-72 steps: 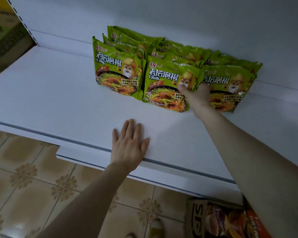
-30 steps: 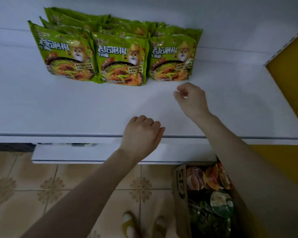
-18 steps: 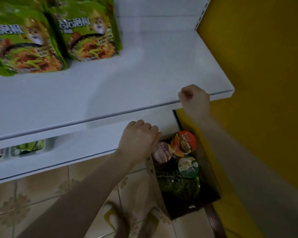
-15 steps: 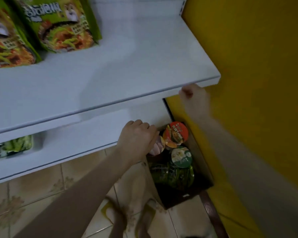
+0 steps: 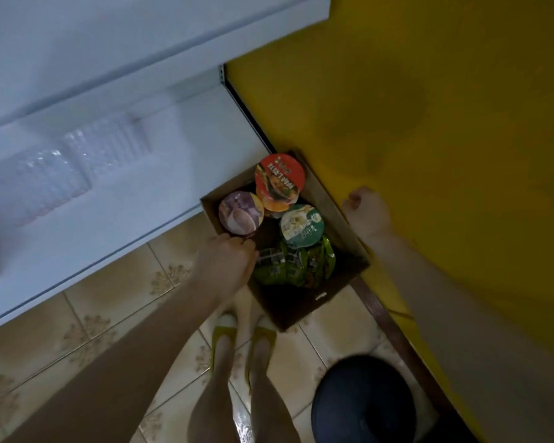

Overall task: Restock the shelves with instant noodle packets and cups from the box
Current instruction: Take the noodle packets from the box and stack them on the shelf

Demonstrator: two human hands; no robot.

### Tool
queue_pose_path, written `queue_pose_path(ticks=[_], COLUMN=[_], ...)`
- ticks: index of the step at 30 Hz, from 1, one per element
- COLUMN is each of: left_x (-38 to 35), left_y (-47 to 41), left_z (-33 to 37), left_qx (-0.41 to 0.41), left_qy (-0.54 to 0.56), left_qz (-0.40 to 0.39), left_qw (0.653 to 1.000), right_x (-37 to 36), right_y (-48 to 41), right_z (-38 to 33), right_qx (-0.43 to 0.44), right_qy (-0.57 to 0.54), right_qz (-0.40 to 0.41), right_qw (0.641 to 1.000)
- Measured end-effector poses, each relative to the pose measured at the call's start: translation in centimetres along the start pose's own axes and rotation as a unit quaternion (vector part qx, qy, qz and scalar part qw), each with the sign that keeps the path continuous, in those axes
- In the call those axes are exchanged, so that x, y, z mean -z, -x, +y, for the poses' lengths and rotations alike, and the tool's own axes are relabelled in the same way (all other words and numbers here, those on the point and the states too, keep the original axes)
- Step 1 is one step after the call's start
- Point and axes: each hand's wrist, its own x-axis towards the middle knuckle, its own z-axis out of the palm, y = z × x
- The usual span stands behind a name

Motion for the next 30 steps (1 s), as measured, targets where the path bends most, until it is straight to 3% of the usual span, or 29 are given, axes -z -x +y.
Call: queue_pose_path(ticks=[10, 18, 27, 30], left_x=[-15.3, -28.0, -39.1, -40.7], left_y=[-3.8, -9.6, -13.7, -14.2], left_z=[0.9, 1.2, 0.8, 0.6], left_qx=[-0.077, -0.208, -0.267, -0.258], left_qy=[-0.056, -0.136, -0.149, -0.148], left_qz=[-0.155, -0.307, -0.381, -0.406], left_qw=[0.983, 0.919, 0.873, 0.864], right_x=[-13.4, -24.0, -32.7, -34.0], right_y=[-4.5, -9.5, -14.6, -15.2], right_z=[11.0, 16.3, 19.1, 19.8], right_qx=[-0.122, -0.177, -0.188, -0.225], right_qy=[-0.024, -0.075, 0.016, -0.032], right_qz=[-0.024, -0.057, -0.134, -0.128], right_qw=[0.992, 0.98, 0.973, 0.965])
